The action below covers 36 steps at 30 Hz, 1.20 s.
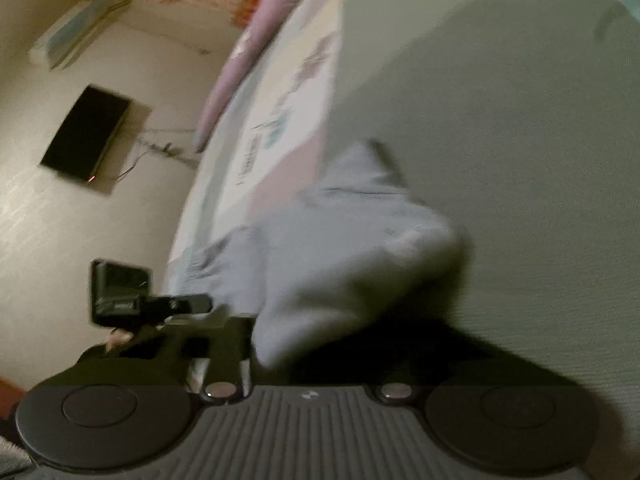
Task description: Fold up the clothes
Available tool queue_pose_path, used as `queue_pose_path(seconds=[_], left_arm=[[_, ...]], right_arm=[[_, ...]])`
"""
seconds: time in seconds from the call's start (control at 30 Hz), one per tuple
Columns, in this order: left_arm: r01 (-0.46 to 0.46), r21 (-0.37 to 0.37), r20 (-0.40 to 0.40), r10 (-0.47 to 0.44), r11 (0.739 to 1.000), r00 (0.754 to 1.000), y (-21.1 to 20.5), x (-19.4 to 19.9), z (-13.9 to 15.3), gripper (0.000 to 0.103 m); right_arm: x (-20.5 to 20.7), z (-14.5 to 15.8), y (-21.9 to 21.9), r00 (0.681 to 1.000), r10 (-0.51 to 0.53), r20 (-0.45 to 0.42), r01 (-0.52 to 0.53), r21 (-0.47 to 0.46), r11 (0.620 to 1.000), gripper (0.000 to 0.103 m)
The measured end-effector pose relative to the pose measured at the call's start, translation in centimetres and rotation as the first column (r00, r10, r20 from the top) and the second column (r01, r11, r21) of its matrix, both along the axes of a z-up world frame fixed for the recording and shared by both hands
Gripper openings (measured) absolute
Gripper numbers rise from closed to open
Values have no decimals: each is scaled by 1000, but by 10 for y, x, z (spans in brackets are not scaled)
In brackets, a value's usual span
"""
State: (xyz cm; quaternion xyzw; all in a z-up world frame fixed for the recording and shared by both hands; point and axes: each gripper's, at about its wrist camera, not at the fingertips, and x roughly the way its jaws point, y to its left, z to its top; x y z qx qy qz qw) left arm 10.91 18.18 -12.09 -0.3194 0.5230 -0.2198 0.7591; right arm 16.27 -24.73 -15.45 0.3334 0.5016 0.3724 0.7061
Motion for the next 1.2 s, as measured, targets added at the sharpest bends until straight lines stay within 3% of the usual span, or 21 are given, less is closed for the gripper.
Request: queue_pose_path(seconds=[0.03,0.1,0.3,0.53,0.73,0.93,1.2], left_arm=[[-16,8,-11,16,1000,1000,3,-1,-2,24],[-41,-3,-22,41,999,999,6,-3,-5,24],[-35,60,17,34,998,999,-10,-7,12,18],[27,66,105,-33,997,994,-31,4,55,17],[126,112,165,-143,986,976,-77,38,92,17],[271,179,197,-305,946,932,-161,92,116,17],[461,253,193,-511,851,838,-303,169,125,17]], right_arm=[[0,-5,-2,1000,-17,-10,17,9,1000,3],[-3,1,3,1000,-14,14,15,-29,999,4],[-9,21,14,998,-10,64,17,-115,993,7],[-21,63,12,986,-16,168,31,-86,996,7],[-28,85,-28,967,-127,220,137,-28,990,7],[-39,95,-98,920,-298,253,306,10,952,7],[-57,105,-197,798,-525,297,539,40,842,8]])
